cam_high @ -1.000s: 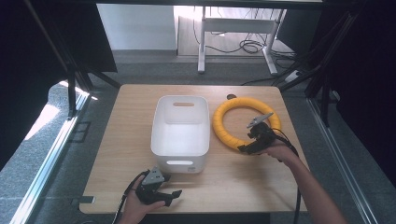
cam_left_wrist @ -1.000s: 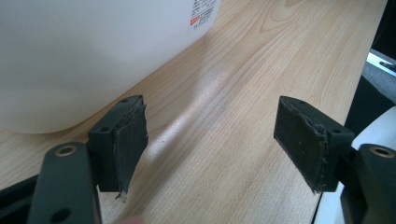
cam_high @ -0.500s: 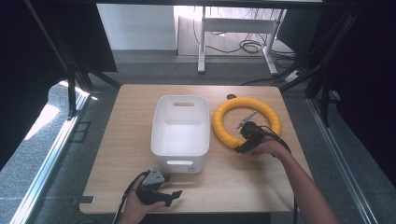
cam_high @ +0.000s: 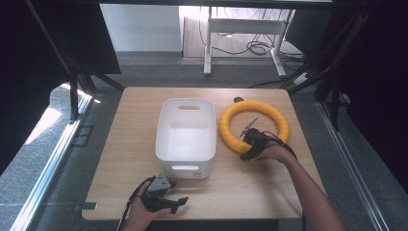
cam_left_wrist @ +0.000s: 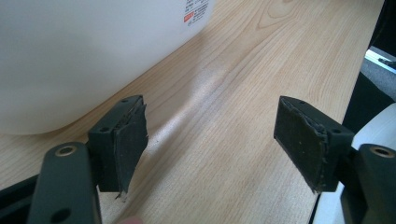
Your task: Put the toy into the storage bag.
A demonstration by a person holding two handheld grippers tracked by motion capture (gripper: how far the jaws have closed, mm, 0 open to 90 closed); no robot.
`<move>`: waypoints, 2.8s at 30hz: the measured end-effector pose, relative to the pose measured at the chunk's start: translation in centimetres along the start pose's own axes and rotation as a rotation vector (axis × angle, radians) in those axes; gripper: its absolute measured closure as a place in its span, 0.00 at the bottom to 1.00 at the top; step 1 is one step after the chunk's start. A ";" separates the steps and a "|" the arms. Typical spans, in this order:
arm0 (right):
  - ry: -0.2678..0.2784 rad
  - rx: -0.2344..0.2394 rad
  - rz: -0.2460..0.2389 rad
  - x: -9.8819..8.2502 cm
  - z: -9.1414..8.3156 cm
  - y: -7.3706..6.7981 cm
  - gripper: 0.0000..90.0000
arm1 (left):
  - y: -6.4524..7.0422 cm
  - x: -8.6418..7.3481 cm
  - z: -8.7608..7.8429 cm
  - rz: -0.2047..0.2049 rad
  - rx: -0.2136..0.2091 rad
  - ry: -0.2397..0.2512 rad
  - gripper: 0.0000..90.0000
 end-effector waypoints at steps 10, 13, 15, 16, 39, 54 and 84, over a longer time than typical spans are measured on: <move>0.003 0.010 0.007 0.1 -0.2 0.6 0.49 | 0.1 -0.1 0.2 0.003 -0.005 -0.006 0.29; 0.001 0.021 0.005 0.1 -0.3 0.7 0.50 | 0.2 -0.1 0.3 0.005 -0.007 -0.008 0.29; 0.010 0.033 0.002 0.1 -0.3 0.8 0.51 | 0.2 -0.2 0.3 0.005 -0.008 -0.009 0.29; 0.013 0.037 0.004 0.1 -0.3 0.8 0.51 | 0.2 -0.2 0.3 0.004 -0.007 -0.010 0.29; 0.418 0.113 0.118 3.5 -6.8 1.6 0.56 | -0.1 -0.2 0.1 0.000 0.004 -0.006 0.29; 0.692 0.120 0.183 3.7 -12.6 2.3 0.57 | -0.2 0.0 0.0 0.001 0.011 0.000 0.29; 0.910 0.144 0.224 4.2 -17.6 1.9 0.57 | -0.3 0.0 -0.1 0.003 0.012 -0.002 0.29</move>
Point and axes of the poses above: each handheld gripper's, and its own axes: z roughly forward along the jaws, x roughly out of its top, y roughly to its right, the point moved 3 cm from there along z, roughly forward along the jaws, and after that the axes turned 15 degrees about y, right-handed, at the moved point
